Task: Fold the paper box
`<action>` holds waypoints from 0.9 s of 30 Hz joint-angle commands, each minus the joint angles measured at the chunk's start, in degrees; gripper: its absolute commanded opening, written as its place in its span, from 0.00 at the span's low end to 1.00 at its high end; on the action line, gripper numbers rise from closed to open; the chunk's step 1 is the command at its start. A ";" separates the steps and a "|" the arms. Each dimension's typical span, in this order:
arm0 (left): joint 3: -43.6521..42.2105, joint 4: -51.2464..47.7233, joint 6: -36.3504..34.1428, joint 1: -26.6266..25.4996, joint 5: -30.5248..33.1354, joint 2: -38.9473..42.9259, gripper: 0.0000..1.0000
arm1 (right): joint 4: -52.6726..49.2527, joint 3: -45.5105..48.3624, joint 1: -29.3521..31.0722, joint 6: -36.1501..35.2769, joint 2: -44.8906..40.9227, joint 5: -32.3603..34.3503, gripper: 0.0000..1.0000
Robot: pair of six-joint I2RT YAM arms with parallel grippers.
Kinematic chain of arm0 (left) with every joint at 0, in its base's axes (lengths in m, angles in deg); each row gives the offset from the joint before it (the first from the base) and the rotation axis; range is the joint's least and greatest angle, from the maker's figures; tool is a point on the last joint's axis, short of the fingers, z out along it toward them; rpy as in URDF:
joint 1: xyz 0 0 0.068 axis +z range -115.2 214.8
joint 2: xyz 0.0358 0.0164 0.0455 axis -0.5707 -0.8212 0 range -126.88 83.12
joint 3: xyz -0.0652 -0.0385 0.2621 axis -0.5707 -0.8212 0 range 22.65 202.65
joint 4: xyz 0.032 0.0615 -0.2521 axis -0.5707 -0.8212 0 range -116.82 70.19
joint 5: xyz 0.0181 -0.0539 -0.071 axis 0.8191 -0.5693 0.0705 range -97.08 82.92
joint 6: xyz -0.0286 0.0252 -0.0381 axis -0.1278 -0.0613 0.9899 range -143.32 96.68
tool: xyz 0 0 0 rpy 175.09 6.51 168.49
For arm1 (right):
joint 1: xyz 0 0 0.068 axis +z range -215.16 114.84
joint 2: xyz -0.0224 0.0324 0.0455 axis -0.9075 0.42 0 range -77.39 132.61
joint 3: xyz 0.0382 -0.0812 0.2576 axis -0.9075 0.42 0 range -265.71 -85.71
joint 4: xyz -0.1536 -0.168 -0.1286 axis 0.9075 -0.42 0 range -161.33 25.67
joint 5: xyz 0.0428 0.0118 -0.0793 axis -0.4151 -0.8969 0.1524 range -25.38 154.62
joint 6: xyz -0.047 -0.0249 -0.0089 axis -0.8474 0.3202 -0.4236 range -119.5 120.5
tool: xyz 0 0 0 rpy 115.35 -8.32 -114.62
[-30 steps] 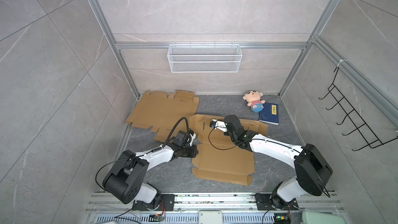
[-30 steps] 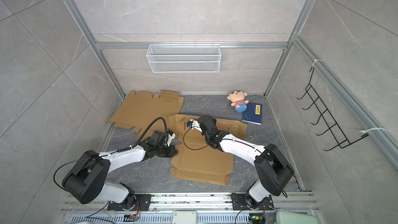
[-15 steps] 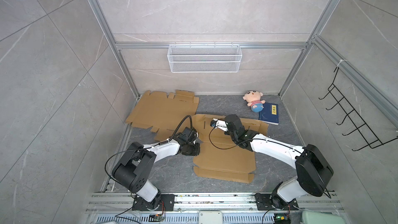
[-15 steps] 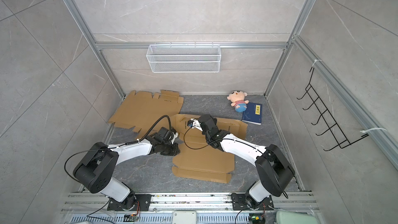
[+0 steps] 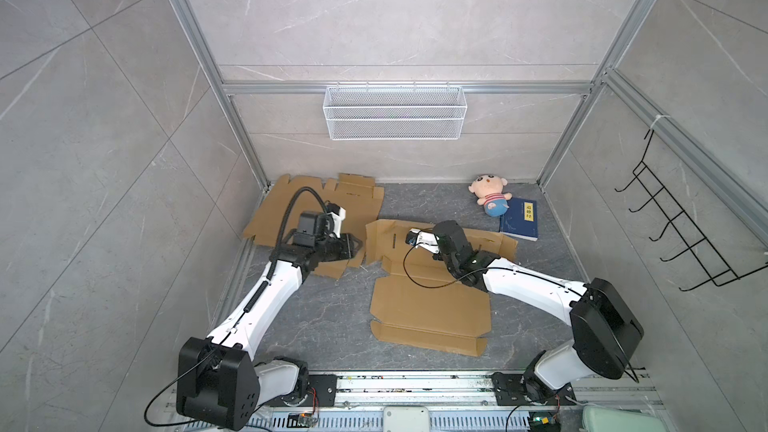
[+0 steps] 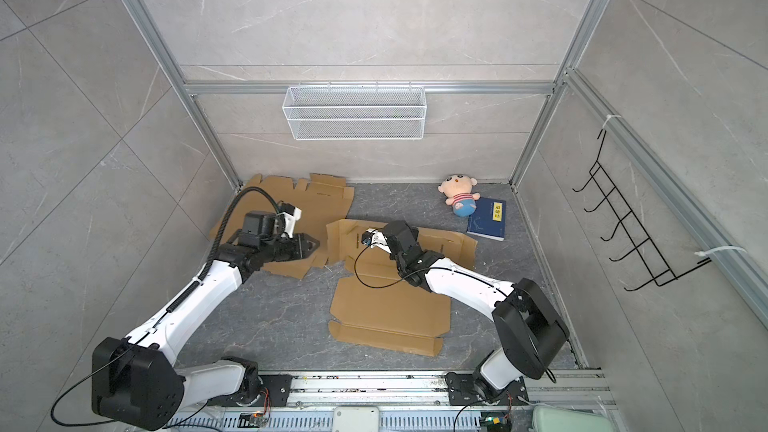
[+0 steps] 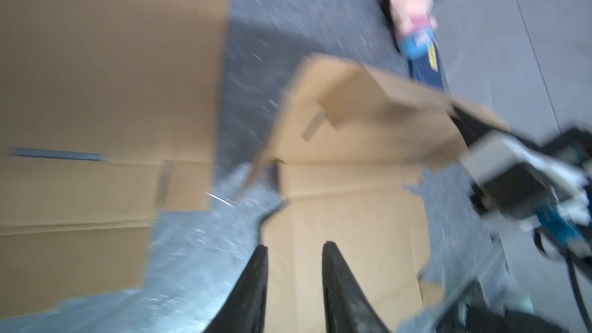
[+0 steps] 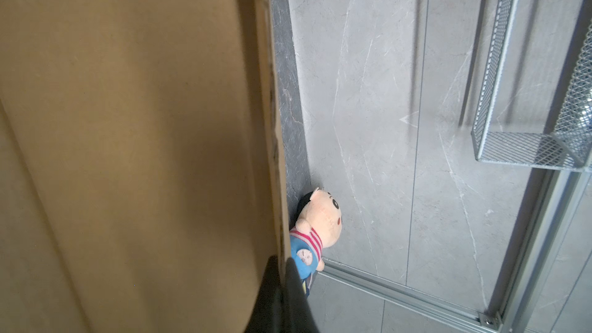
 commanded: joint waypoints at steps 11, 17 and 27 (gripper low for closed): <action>16.51 9.58 -7.67 4.35 -9.50 -30.90 0.48 | 2.53 -1.85 -0.16 -0.64 -1.41 -2.61 0.00; 18.38 5.93 -15.33 0.23 -15.31 -32.12 0.52 | 4.07 -1.74 -0.13 -1.38 -1.82 -1.94 0.00; 20.11 -4.99 -26.03 -1.85 -21.04 -30.52 0.53 | 3.98 -1.82 -0.13 -1.58 -2.56 -1.81 0.00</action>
